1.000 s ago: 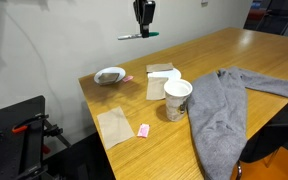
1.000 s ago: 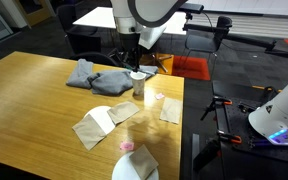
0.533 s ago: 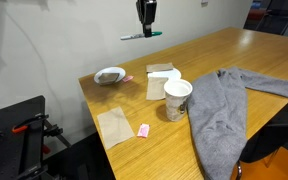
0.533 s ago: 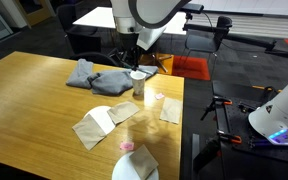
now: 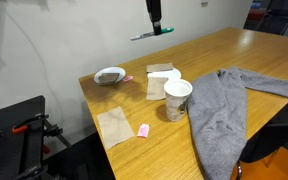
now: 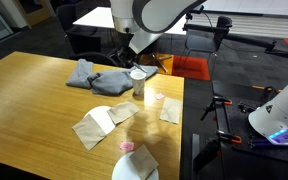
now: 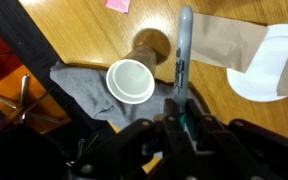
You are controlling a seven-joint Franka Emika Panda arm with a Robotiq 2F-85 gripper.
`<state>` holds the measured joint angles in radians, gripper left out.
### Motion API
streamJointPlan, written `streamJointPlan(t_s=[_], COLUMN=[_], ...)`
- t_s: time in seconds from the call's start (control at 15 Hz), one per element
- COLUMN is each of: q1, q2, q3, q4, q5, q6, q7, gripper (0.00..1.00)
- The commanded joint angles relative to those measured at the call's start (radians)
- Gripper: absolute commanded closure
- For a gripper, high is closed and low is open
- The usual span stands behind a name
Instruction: Pick up the pen and put it in the cup
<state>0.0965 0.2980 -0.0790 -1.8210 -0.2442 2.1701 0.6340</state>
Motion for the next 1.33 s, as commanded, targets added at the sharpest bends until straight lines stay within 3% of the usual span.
streamJointPlan(t_s=[0.0,0.53,1.27], q1=[0.027,0.062,0.075], q2=[-0.005,0.036,0.081], q3=[-0.032,-0.060,-0.031], q4=[-0.019,-0.022,-0.028], q5=[-0.111,-0.419,-0.782], q6=[0.043,0.049,-0.037], q7=[0.164,0.555,1.143], gripper=[0.96,0.96,0.96])
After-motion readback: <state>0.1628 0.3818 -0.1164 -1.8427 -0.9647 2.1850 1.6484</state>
